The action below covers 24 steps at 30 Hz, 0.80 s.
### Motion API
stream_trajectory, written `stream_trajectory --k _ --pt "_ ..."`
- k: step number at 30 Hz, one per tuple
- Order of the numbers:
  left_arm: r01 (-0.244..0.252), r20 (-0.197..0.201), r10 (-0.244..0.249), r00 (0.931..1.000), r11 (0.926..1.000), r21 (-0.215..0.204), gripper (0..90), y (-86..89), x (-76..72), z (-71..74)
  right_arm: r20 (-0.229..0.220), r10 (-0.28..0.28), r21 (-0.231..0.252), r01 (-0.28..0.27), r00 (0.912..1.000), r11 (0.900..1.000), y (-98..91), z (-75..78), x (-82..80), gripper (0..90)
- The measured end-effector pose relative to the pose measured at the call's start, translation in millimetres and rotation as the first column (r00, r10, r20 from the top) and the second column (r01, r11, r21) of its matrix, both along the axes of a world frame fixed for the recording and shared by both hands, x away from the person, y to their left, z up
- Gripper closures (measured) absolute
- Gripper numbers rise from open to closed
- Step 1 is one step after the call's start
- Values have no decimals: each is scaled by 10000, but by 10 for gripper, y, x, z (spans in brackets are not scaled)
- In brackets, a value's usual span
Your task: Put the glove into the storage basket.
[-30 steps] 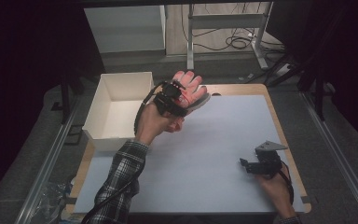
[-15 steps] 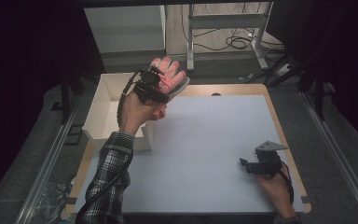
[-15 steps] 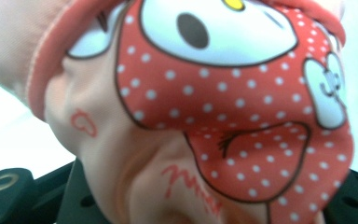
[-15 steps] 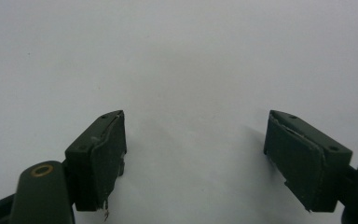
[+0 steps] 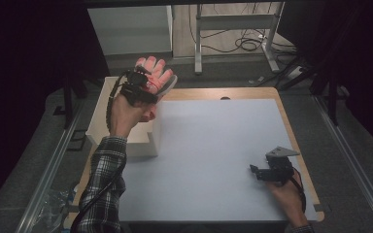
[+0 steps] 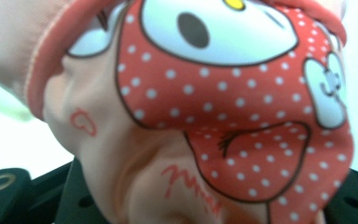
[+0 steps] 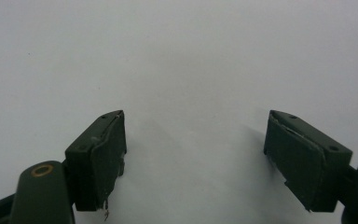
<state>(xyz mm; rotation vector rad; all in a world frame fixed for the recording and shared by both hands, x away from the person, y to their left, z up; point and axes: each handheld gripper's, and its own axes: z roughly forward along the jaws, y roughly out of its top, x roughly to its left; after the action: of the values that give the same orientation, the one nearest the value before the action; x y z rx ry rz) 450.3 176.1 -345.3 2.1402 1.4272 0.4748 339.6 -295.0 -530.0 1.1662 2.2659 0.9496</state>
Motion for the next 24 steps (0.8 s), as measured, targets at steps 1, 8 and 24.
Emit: stream_trajectory --k 1,8,24 --pt "-90 3 90 10000 10000 -14 481 33 -1 -8 -3 -1 -1 1 10000 10000 0 0 0 212" --pt "-786 -36 785 9969 9969 -107 479 264 -2 -93 2 12 -4 -12 10000 10000 0 0 0 212" --pt "-1811 -265 1806 9832 9833 -177 469 534 82 -468 -6 -4 4 4 10000 10000 0 0 0 212"
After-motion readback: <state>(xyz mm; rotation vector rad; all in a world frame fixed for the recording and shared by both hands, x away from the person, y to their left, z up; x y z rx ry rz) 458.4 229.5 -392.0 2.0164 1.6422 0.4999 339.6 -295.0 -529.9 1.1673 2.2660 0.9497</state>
